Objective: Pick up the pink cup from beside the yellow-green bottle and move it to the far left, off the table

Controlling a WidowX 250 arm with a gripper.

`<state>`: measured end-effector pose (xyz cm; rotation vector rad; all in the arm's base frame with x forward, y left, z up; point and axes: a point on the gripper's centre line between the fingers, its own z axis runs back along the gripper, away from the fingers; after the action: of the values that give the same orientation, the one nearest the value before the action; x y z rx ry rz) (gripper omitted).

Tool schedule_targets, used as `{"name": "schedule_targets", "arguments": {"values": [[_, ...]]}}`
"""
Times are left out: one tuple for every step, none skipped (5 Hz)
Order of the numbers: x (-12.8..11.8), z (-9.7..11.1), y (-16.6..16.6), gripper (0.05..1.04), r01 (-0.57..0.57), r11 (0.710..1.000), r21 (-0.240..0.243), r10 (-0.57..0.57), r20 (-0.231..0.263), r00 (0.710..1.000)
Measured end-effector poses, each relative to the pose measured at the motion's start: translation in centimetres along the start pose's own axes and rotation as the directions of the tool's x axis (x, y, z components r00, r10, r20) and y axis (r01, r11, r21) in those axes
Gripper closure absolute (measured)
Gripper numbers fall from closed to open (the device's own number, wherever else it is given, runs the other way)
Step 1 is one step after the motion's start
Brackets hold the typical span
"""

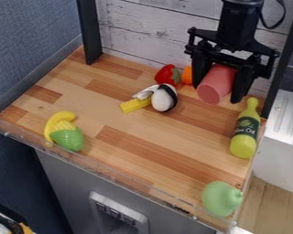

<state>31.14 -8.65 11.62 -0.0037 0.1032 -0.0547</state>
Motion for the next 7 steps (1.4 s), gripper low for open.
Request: {"name": "schedule_targets", "arguments": {"values": [[0.5,1.1,-0.2,0.327,-0.144,0.989,-0.01,0.145,0.018,0.989],[0.6,1.6,-0.3,0.327,-0.239,0.971,-0.016,0.239,0.023,0.971],[1.0,2.1,-0.3,0.327,-0.239,0.971,-0.021,0.24,0.034,0.97],[1.1,2.1,-0.4,0.327,-0.169,0.986,-0.014,0.169,0.031,0.985],[1.3,2.1,0.9,0.327,-0.001,1.0,-0.011,0.001,0.024,1.0],[2.2,2.0,4.8,0.327,0.101,0.995,-0.006,-0.101,0.014,0.995],[2.6,2.1,8.7,0.327,0.138,0.99,-0.014,-0.138,0.013,0.99]]}}
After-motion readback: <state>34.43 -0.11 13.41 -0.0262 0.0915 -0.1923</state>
